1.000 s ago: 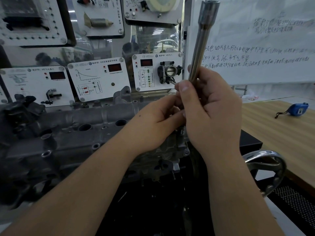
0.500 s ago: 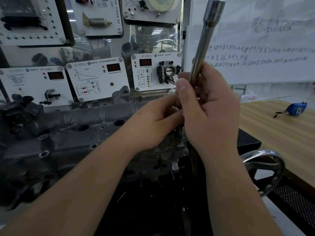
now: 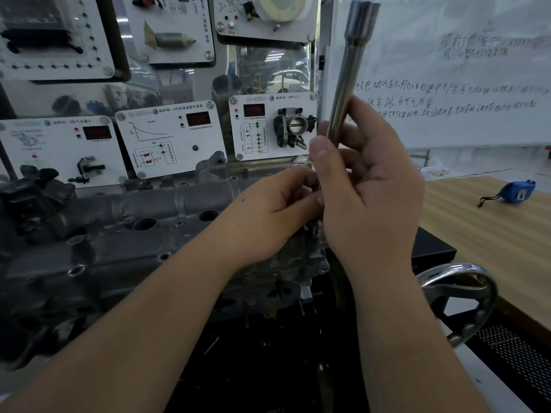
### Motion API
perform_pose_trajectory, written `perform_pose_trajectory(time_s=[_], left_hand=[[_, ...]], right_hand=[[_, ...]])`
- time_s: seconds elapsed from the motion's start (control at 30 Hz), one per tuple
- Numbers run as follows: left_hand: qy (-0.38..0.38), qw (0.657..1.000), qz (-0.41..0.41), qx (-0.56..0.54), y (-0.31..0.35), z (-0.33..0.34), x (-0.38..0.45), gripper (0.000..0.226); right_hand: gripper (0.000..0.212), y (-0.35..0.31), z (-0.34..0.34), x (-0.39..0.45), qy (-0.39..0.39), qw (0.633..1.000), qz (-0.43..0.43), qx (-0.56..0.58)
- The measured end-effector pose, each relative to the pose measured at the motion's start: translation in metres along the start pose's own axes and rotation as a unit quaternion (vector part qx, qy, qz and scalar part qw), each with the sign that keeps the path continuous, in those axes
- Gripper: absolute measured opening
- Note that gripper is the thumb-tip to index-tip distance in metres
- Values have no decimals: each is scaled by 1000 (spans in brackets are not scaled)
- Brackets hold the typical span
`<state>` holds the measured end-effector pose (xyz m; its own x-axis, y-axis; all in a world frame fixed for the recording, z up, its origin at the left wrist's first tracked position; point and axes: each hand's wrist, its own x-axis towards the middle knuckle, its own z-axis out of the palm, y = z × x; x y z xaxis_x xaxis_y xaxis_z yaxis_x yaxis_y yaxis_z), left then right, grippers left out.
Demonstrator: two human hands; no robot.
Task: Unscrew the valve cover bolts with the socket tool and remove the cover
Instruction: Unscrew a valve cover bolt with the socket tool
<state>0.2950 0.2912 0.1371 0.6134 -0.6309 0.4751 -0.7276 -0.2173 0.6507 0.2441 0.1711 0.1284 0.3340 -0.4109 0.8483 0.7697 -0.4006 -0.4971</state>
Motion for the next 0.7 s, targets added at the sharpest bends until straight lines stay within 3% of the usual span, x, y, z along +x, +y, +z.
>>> perform_pose_trajectory(time_s=[0.17,0.43,0.6,0.7], left_hand=[[4,1000,1,-15,0,0,0,16],[0,1000,-1,-16,1,-1,0,24],[6,1000,2,-25,0,1,0,23],[10,999,10,-32,-2,1,-1,19]], right_hand=[[28,2,-2,3,13,999,-9,-37],[39,0,-5,4,-28,999,2,-34],[23,1,-6,4,0,998,-2,-62],[26,1,-5,4,-17,998,7,-54]])
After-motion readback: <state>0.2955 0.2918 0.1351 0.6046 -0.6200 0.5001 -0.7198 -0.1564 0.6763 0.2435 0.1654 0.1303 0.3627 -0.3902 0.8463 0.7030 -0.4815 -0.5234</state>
